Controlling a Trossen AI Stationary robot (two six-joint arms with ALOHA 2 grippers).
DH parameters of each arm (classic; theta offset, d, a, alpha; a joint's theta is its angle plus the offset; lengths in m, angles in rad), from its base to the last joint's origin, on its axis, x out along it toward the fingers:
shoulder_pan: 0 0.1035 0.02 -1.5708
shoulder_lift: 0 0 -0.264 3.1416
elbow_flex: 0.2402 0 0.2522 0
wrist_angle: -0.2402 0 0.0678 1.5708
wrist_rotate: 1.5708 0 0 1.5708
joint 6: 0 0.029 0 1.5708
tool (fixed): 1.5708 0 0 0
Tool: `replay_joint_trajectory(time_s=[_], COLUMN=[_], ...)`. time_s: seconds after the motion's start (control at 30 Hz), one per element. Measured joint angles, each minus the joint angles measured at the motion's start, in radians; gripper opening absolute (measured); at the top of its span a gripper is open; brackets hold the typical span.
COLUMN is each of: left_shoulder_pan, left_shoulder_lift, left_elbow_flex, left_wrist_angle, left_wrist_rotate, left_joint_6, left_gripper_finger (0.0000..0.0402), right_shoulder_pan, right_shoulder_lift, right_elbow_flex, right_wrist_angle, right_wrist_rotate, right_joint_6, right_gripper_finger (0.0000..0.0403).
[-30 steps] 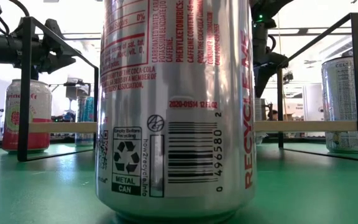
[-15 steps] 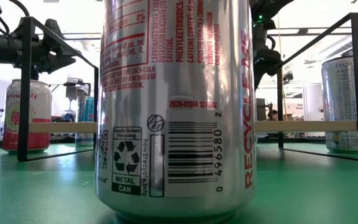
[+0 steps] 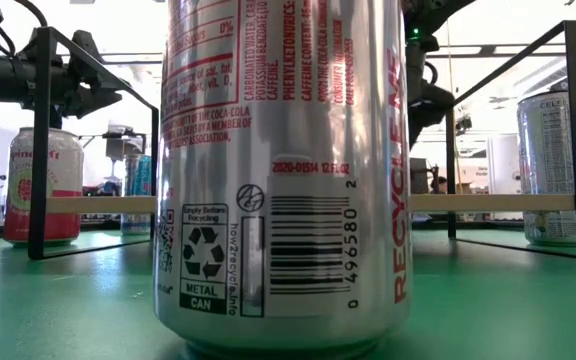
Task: Place canned beverage on shelf
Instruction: Put the top white-yellow soda can on the shelf
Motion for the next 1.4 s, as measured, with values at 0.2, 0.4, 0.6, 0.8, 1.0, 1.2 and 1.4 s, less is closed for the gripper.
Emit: replay_joint_trajectory(time_s=[0.2,0.4,0.6,0.8,1.0,1.2,1.4], left_shoulder_pan=[0.000,0.000,0.000,0.000,0.000,0.000,0.000], left_shoulder_lift=[0.000,0.000,0.000,0.000,0.000,0.000,0.000], left_elbow_flex=[0.000,0.000,0.000,0.000,0.000,0.000,0.000], left_wrist_angle=[0.000,0.000,0.000,0.000,0.000,0.000,0.000], left_wrist_rotate=[0.000,0.000,0.000,0.000,0.000,0.000,0.000], left_joint_6=[0.000,0.000,0.000,0.000,0.000,0.000,0.000], left_gripper_finger=[0.0137,0.0137,0.0137,0.0137,0.0137,0.0137,0.0137], right_shoulder_pan=[0.000,0.000,0.000,-0.001,-0.001,0.000,0.000], right_shoulder_lift=[-0.013,-0.013,-0.013,0.003,0.011,0.015,0.016], right_elbow_flex=[-0.002,-0.002,-0.002,0.000,0.000,-0.002,-0.005], right_wrist_angle=[-0.008,-0.011,-0.011,-0.012,-0.007,-0.018,-0.015], right_wrist_rotate=[0.062,0.066,0.056,0.035,0.023,0.036,0.040], right_joint_6=[-0.186,-0.199,-0.242,-0.311,-0.418,-0.542,-0.573], right_gripper_finger=[0.0281,0.0282,0.0282,0.0283,0.0283,0.0293,0.0349])
